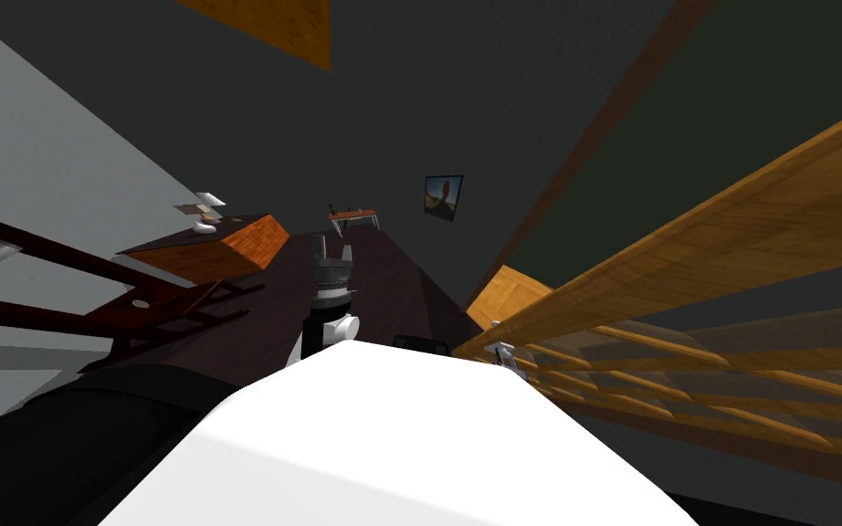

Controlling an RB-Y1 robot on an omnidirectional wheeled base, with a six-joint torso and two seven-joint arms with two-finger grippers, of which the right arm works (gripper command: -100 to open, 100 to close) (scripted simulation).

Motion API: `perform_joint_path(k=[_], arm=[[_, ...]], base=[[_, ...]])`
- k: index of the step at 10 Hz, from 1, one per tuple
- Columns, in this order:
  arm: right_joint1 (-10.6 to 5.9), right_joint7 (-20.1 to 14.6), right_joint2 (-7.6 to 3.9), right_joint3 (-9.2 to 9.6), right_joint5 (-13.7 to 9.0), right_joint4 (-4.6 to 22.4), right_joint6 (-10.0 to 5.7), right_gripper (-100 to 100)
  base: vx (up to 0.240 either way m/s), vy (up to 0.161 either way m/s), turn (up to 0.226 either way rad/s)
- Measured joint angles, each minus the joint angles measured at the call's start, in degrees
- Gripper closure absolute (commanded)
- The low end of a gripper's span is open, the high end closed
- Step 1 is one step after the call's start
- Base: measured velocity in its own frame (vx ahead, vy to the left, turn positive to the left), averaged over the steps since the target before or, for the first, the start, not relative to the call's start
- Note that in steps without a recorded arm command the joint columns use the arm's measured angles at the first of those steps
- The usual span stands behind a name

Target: Pull the door open

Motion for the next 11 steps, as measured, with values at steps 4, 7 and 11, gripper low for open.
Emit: perform_joint_path(k=[4,7,11], arm=[[-1.13,-1.6,-0.88,1.25,0.9,1.7,-0.95,100],[-2.02,-3.0,-1.35,2.47,1.7,3.0,-1.72,100],[-2.98,-4.1,-1.8,2.96,2.0,4.4,-2.25,100]], base=[[-0.237,-0.02,0.123],[-0.224,-0.024,0.11],[-0.184,-0.002,0.104]])
